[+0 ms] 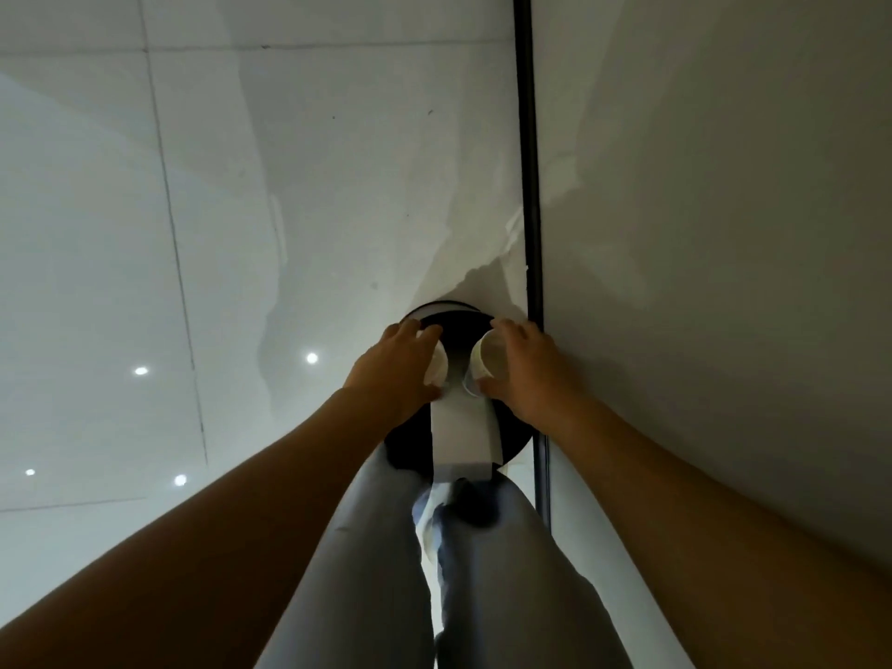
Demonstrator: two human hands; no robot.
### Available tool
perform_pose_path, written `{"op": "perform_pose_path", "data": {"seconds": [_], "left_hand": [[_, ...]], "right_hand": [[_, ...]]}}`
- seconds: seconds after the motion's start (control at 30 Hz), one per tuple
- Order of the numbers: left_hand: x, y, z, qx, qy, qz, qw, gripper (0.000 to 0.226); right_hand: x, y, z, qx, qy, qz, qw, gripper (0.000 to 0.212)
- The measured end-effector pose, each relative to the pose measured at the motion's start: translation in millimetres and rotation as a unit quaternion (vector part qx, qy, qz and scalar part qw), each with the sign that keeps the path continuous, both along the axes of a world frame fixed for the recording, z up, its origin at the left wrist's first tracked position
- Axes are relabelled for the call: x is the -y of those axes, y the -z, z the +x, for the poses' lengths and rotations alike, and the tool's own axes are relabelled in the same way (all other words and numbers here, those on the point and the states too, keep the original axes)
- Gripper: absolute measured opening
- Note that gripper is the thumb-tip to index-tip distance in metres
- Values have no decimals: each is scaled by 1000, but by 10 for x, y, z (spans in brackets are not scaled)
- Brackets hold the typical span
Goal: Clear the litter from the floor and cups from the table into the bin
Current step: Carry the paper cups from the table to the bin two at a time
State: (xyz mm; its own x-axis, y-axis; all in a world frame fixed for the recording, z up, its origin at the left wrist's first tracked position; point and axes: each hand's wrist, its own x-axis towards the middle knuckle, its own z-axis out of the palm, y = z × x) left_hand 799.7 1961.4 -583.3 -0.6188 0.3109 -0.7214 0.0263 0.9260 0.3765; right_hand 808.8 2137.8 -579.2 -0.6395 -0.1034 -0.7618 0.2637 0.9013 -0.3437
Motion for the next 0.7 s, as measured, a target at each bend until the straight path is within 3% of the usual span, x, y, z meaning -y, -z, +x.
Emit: {"op": "perform_pose_path", "data": {"seconds": [0.13,0.27,0.7], "left_hand": [[39,-111,55,-30,1,5,1000,93],[167,-524,137,-46,-37,7,998,81],[702,-3051,945,-96,-111,-75,986,56]], "right_hand": [[14,-72,20,-10,-12,7,1000,90],[72,-447,68,-42,-7,13,999,76],[945,-2947,588,-118,-163,20,979,58]]}}
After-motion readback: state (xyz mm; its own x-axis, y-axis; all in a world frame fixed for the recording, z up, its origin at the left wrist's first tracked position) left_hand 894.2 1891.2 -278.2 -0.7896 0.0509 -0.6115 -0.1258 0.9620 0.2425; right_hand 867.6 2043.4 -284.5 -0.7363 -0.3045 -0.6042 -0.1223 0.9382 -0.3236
